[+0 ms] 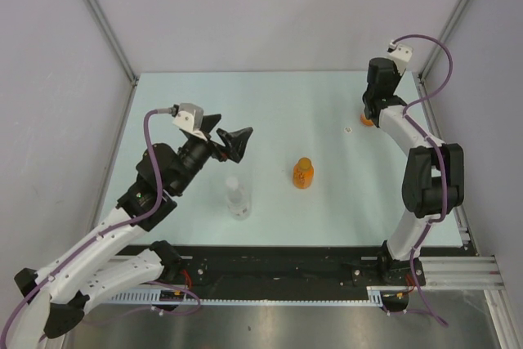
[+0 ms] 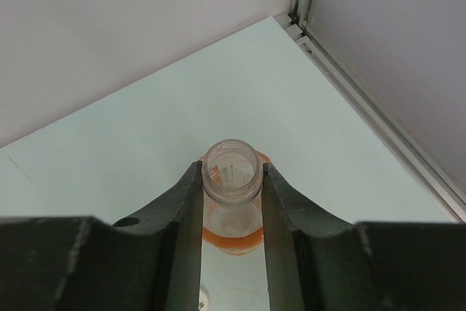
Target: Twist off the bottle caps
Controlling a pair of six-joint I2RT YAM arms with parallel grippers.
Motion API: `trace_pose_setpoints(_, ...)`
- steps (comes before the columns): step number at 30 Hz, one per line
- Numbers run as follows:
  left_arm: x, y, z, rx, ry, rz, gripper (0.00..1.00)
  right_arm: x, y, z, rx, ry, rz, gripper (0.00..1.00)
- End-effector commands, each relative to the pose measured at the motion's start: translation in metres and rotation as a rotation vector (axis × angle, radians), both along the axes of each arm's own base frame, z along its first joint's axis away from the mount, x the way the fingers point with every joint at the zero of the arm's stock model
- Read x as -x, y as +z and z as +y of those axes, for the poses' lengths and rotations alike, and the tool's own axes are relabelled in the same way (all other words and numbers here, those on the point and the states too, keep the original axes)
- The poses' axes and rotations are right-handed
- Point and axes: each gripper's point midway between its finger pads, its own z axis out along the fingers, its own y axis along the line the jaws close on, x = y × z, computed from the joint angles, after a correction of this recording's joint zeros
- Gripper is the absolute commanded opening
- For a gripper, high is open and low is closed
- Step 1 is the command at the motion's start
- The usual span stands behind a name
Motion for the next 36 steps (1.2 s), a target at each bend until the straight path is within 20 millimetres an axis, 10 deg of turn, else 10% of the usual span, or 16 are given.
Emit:
trace_pose_setpoints(1, 0.001, 0.004, -0.002, 0.018, -0.006, -0.016, 1.0, -0.007, 0.009, 0.0, -0.041, -0.013, -0.077, 0.0)
trace_pose_setpoints(21, 0.0, 0.0, -0.008, 0.015, -0.03, -0.004, 1.0, 0.002, 0.007, 0.003, -0.057, 0.003, -0.034, 0.58)
trace_pose_setpoints(36, 0.001, 0.001, -0.007, 0.021, -0.03, -0.003, 1.0, 0.014, 0.045, 0.008, -0.079, 0.031, -0.102, 0.79)
